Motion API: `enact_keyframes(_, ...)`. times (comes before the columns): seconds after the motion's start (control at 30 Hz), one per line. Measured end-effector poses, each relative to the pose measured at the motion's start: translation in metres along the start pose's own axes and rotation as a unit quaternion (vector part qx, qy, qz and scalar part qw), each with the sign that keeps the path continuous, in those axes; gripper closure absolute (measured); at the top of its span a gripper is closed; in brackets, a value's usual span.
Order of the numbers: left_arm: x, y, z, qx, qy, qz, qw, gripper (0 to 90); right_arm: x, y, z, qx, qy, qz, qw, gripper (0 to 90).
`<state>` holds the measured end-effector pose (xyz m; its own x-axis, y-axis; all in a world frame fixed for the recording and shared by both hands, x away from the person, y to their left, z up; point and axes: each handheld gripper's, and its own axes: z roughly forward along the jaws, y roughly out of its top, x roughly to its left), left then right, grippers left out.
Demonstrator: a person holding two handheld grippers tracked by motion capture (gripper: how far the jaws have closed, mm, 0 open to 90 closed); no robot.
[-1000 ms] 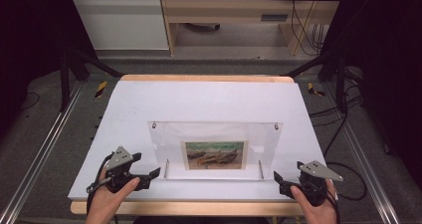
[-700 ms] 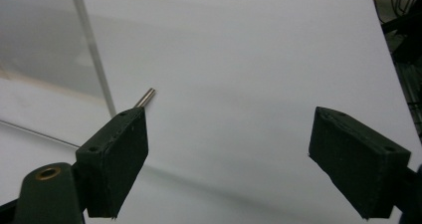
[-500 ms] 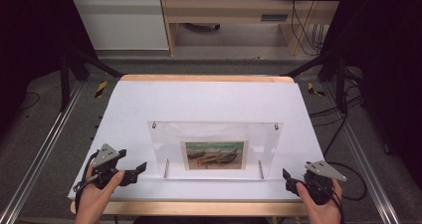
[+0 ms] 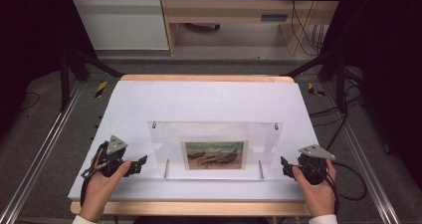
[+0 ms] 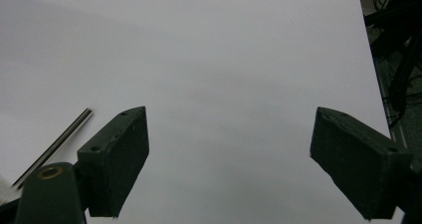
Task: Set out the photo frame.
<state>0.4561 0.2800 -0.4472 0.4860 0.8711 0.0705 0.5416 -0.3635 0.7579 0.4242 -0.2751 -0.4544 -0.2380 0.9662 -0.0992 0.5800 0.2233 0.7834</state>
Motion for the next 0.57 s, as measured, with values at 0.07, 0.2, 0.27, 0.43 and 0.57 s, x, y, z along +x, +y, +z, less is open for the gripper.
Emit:
enact_keyframes(0.07,0.004,0.005,0.007,0.000,0.007,0.010,0.9999,11.4,0.000,0.004,0.008,0.003,-0.006,-0.004,1.0000,15.7)
enact_keyframes(0.2,0.013,0.015,0.023,-0.012,0.027,0.017,0.9994,11.7,0.000,0.011,0.024,-0.001,-0.015,-0.005,0.9999,15.9)
enact_keyframes(0.27,0.016,0.016,0.029,-0.022,0.035,0.013,0.9991,11.7,0.000,0.013,0.030,-0.002,-0.013,0.001,0.9999,16.5)
enact_keyframes(0.43,0.015,0.009,0.033,-0.040,0.049,0.008,0.9980,11.6,0.000,0.012,0.041,-0.005,-0.029,-0.002,0.9995,17.5)
enact_keyframes(0.57,0.015,0.007,0.026,-0.063,0.054,0.010,0.9965,11.2,0.001,0.010,0.040,-0.005,-0.028,-0.004,0.9996,14.6)
